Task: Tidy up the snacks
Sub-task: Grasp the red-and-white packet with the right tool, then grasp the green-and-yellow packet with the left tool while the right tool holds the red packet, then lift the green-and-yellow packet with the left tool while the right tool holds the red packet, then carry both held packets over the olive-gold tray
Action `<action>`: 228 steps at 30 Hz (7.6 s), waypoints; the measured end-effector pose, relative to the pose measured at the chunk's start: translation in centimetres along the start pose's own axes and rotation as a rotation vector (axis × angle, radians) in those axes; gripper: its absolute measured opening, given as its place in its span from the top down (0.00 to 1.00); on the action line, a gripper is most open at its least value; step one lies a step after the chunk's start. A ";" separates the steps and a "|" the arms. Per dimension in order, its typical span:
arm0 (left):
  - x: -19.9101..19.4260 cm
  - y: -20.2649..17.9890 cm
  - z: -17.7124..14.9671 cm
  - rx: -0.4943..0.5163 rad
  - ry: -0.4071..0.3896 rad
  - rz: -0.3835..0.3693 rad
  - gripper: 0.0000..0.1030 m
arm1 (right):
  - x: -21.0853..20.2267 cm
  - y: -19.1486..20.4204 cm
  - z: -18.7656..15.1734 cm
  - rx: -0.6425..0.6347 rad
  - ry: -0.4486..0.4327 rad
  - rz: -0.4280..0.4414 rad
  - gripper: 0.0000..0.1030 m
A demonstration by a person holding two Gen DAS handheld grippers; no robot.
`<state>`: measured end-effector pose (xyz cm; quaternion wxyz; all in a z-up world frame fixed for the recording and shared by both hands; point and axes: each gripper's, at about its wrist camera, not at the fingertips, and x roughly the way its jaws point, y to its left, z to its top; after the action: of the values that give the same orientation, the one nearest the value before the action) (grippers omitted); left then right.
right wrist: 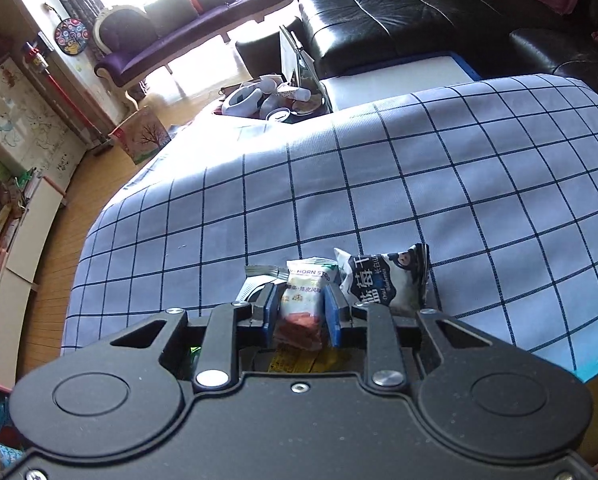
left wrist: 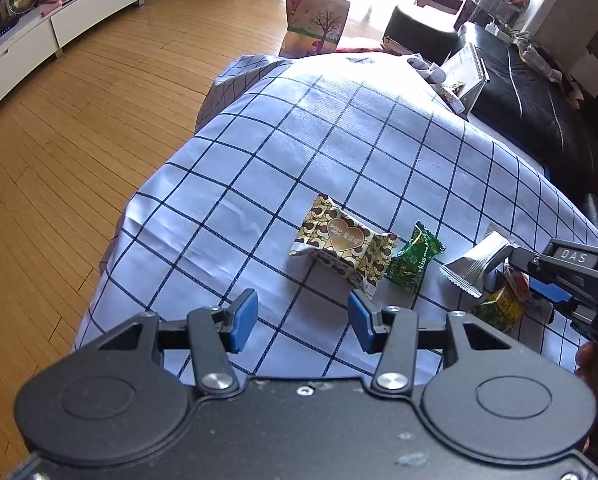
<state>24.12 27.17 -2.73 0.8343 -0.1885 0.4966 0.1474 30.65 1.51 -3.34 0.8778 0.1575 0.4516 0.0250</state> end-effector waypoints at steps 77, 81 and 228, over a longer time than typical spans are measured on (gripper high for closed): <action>2.7 -9.1 -4.2 0.233 0.092 -0.044 0.51 | -7.5 -5.2 -12.3 -0.094 -0.065 0.096 0.72; 1.1 -8.2 -4.0 0.233 0.065 -0.063 0.52 | -7.6 -5.3 -12.2 -0.089 -0.074 0.101 0.72; -4.7 -20.5 -13.5 0.531 0.048 -0.340 0.70 | -16.7 -21.5 -7.9 0.320 -0.379 -0.236 0.71</action>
<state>20.42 2.53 -1.03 0.8551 -0.0475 0.4987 -0.1334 12.34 -19.99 -0.93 0.9075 0.2422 0.2926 -0.1792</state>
